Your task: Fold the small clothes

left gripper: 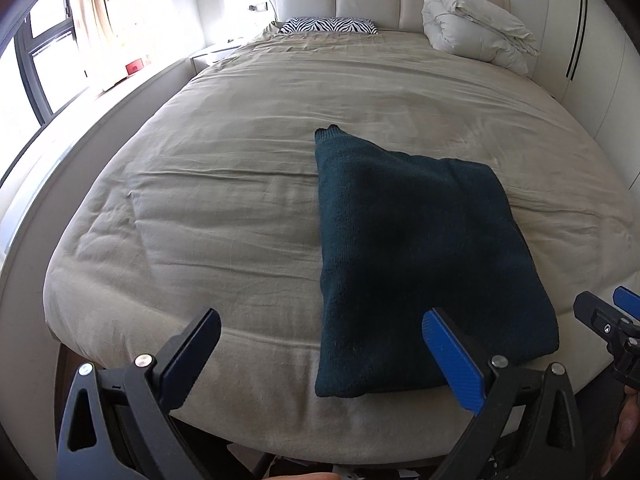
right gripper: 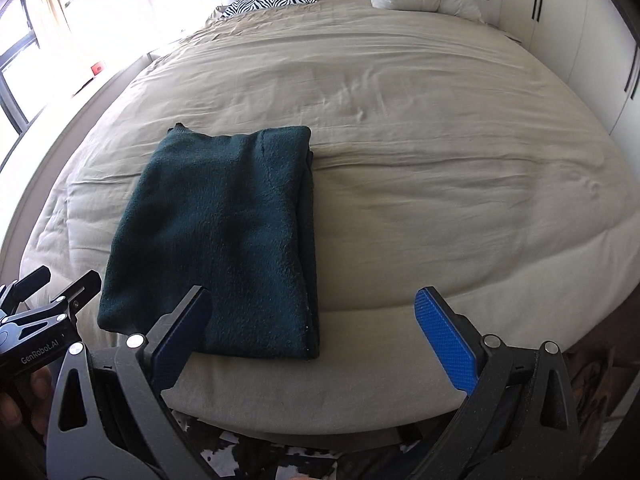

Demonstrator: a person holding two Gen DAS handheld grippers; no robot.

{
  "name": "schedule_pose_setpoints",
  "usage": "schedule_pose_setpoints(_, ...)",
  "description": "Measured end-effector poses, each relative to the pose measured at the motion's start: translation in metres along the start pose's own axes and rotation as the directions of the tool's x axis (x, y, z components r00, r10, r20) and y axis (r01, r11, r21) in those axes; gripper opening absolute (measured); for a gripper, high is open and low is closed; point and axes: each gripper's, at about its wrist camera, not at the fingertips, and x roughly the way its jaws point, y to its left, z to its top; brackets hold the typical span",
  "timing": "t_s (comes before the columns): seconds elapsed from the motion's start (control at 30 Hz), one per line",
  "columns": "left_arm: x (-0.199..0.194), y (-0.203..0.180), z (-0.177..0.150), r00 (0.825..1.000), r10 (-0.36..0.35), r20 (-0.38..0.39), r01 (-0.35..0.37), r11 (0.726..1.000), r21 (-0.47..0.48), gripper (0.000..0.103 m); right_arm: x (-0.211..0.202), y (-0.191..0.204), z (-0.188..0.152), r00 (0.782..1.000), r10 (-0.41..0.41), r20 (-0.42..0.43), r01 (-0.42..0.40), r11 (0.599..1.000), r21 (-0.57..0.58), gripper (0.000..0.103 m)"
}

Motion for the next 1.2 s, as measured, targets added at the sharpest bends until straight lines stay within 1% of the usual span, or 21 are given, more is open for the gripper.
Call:
schedule_pose_setpoints(0.43,0.0015,0.0025,-0.0008,1.0,0.0,-0.002,0.0,1.0,-0.005,0.103,0.0051,0.0047,-0.0035,1.0,0.003,-0.022,-0.003,1.0,0.0,0.103)
schedule_pose_setpoints(1.2,0.0003,0.0022,-0.0031,1.0,0.0,0.003,0.0,1.0,-0.003,0.103,0.005,0.0055,-0.0059,1.0,0.002,-0.027,-0.002,1.0,0.003,0.103)
